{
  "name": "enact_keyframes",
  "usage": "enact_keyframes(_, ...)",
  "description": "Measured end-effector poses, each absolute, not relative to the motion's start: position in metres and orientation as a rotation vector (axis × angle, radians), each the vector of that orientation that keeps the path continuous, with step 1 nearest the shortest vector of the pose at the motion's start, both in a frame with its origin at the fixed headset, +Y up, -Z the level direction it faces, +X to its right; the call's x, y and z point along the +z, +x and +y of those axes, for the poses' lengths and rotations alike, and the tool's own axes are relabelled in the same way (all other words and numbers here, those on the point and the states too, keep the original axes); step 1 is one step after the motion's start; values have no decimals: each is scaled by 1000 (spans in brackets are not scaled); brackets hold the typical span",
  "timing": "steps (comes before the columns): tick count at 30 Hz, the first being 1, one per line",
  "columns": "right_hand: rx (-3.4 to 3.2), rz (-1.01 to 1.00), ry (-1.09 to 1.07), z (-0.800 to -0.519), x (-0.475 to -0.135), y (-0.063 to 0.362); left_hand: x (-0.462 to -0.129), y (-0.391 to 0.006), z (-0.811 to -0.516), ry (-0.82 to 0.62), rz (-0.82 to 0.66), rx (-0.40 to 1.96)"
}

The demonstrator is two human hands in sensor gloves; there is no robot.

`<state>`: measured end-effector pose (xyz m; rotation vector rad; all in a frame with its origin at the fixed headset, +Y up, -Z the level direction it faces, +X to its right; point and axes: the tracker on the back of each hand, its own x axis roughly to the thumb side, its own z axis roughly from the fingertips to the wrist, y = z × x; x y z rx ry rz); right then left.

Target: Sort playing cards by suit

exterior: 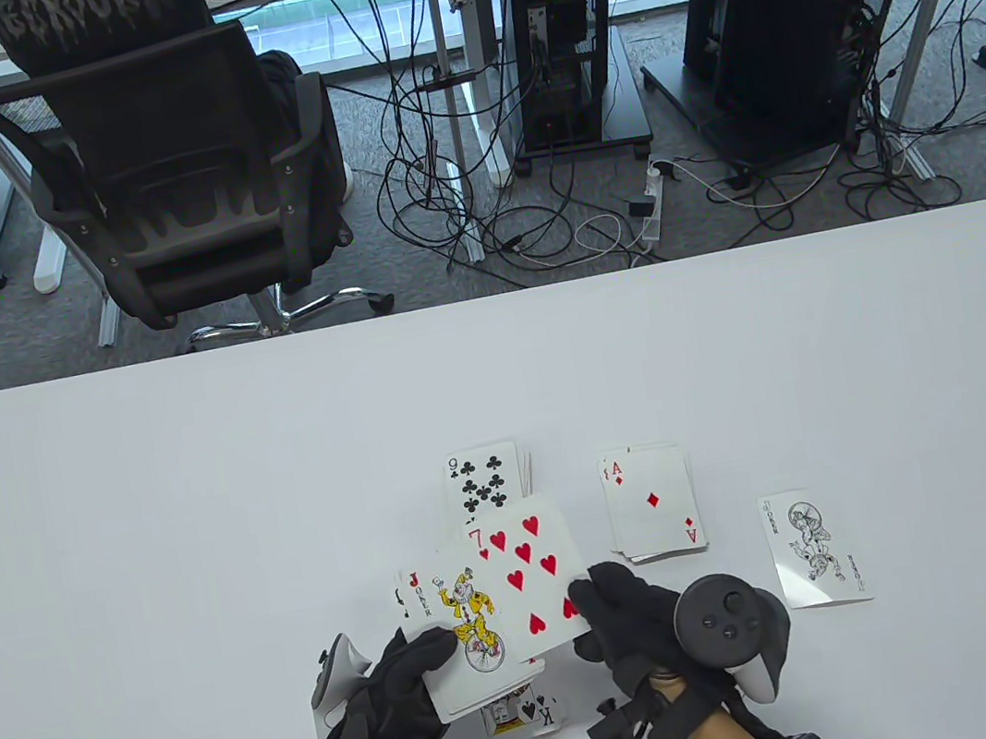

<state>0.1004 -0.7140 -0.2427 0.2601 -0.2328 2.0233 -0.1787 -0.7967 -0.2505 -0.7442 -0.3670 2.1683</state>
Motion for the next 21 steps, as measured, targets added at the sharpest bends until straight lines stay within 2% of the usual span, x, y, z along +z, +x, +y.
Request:
enact_keyframes(5,2125,-117,188,-719,-241,132,-250,-179,-796,-740,-355,2177)
enact_keyframes(9,2335,126,89,-735,-240,147,-249,-179,-796,-737,-341,2177)
enact_keyframes(12,2523,268,23,-747,-238,151,-248,-178,-795,-738,-335,2180)
enact_keyframes(21,2930,417,38,-767,-238,137,-248,-180,-794,-717,-305,2202)
